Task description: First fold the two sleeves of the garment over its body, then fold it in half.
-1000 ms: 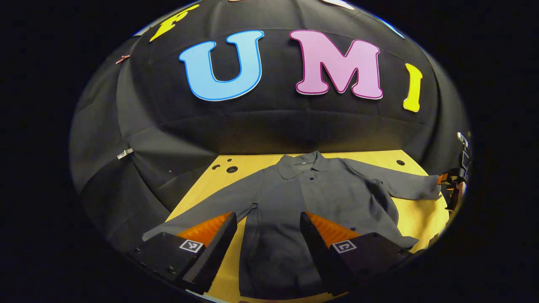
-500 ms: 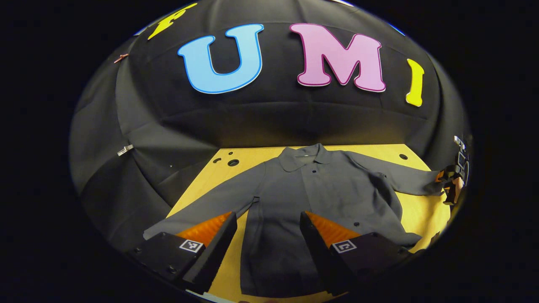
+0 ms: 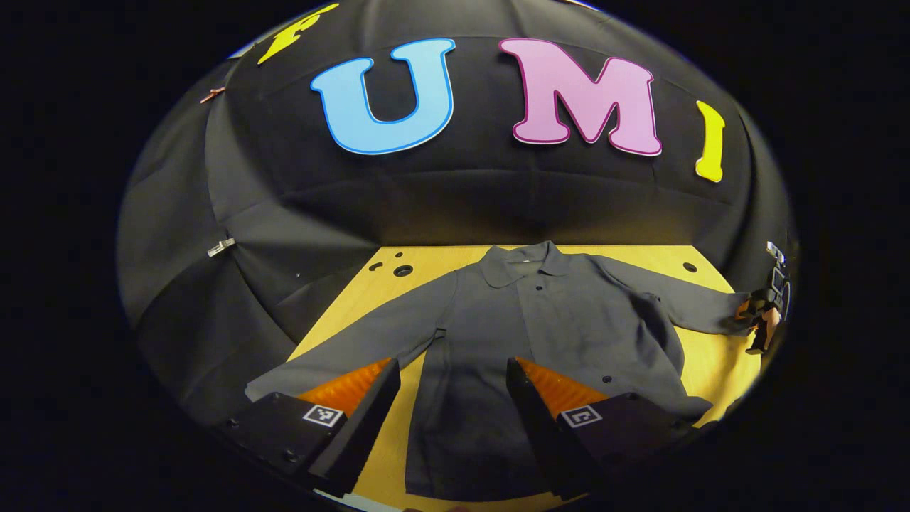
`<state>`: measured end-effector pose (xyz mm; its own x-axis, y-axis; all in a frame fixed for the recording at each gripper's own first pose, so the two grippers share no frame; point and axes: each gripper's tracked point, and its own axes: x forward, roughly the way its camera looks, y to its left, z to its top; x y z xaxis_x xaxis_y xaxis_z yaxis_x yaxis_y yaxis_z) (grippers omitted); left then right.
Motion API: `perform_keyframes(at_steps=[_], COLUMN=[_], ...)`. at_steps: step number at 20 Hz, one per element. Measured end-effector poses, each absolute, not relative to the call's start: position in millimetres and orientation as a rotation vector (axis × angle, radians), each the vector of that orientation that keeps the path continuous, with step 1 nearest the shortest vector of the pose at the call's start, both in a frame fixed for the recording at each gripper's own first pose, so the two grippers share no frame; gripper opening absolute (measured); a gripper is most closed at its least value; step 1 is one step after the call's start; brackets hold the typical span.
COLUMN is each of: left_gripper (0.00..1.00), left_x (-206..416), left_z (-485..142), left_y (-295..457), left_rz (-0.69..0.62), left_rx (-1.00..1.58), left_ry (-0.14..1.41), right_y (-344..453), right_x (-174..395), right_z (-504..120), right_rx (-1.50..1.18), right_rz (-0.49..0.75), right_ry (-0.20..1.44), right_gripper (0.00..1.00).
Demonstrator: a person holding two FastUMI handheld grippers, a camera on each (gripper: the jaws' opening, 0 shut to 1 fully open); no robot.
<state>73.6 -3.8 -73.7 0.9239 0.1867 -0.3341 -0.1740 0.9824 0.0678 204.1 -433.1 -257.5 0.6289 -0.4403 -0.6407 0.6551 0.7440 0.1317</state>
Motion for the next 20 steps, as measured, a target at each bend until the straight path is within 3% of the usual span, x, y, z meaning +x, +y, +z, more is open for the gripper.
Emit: perform_keyframes(at_steps=[2,6,12,20], left_gripper=[0.95,0.95,0.95,0.95], left_x=[71.6,67.2,58.3,33.6], left_z=[-75.4,-83.5,-85.2,-87.0], left_y=[-2.5,0.9,16.0,29.0], left_rz=[0.196,0.217,0.266,0.318], left_rx=[0.027,-0.004,-0.056,-0.102], left_ry=[0.349,0.37,0.369,0.369], right_y=[-429.2,-417.3,-409.3,-373.9], right_x=[203.7,211.1,205.5,228.6], right_z=[-258.4,-258.8,-236.9,-156.6], right_rx=[0.387,0.414,0.362,0.243], right_rz=[-0.638,-0.595,-0.538,-0.432], right_ry=[0.637,0.652,0.637,0.54], right_gripper=[0.42,0.08,0.06,0.06])
